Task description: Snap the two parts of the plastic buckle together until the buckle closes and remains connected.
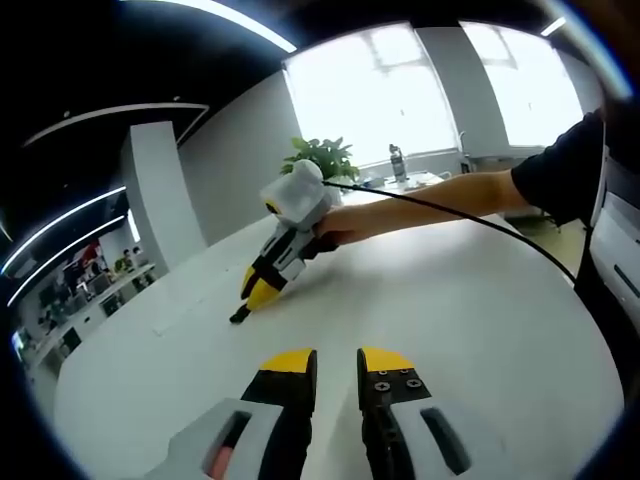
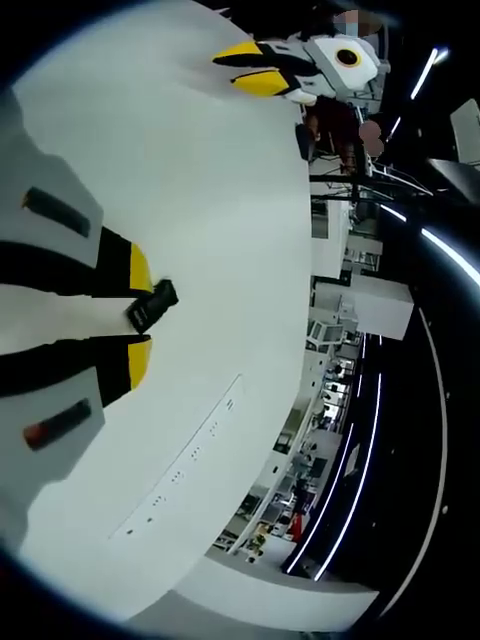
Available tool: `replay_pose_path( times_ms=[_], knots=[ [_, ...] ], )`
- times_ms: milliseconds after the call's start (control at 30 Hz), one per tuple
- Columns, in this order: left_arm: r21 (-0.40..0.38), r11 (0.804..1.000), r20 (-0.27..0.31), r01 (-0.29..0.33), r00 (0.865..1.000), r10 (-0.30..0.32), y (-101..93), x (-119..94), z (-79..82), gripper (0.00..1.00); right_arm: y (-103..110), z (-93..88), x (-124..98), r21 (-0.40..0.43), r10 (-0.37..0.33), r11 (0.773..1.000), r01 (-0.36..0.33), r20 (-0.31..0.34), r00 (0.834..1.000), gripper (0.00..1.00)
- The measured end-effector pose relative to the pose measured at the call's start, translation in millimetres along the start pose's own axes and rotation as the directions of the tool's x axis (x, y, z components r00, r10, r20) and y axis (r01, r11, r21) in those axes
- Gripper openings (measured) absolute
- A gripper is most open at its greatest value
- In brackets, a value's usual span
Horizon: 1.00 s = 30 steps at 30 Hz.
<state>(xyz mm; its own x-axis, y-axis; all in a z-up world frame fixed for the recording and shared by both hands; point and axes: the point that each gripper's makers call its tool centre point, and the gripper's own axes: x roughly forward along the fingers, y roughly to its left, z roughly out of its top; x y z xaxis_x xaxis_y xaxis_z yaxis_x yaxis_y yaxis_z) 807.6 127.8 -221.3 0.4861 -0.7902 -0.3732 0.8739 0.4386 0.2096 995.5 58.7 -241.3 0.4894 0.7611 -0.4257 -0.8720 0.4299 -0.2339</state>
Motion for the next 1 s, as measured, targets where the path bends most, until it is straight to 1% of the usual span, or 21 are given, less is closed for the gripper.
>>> replay_pose_path(
  times_ms=[400,600,700,867,1000],
  knots=[
    [-0.015,0.999,-0.014,-0.04,0.999,0.039,9.2,-1,-4.4,0.17,4,5.7,-14,0.035,-0.016,0.999,0.015,0.032,0.999,0.14],
    [-0.039,0.997,-0.023,-0.062,0.998,0.061,17.0,-2,-8.2,0.17,11,7.1,-23,0.044,-0.027,0.999,0.025,0.042,0.999,0.14],
    [-0.068,0.995,-0.024,-0.067,0.998,0.065,21.1,-3,-10.3,0.17,13,7.3,-29,0.06,-0.042,0.997,0.04,0.042,0.998,0.14],
    [-0.09,0.992,-0.038,-0.092,0.995,0.089,27.8,-4,-14.9,0.17,14,8.6,-41,0.107,-0.067,0.992,0.06,0.064,0.996,0.14],
    [-0.119,0.988,-0.046,-0.102,0.994,0.097,32.3,-4,-18.5,0.17,21,3.5,-50,0.116,-0.077,0.991,0.069,0.06,0.995,0.15]
  ],
)
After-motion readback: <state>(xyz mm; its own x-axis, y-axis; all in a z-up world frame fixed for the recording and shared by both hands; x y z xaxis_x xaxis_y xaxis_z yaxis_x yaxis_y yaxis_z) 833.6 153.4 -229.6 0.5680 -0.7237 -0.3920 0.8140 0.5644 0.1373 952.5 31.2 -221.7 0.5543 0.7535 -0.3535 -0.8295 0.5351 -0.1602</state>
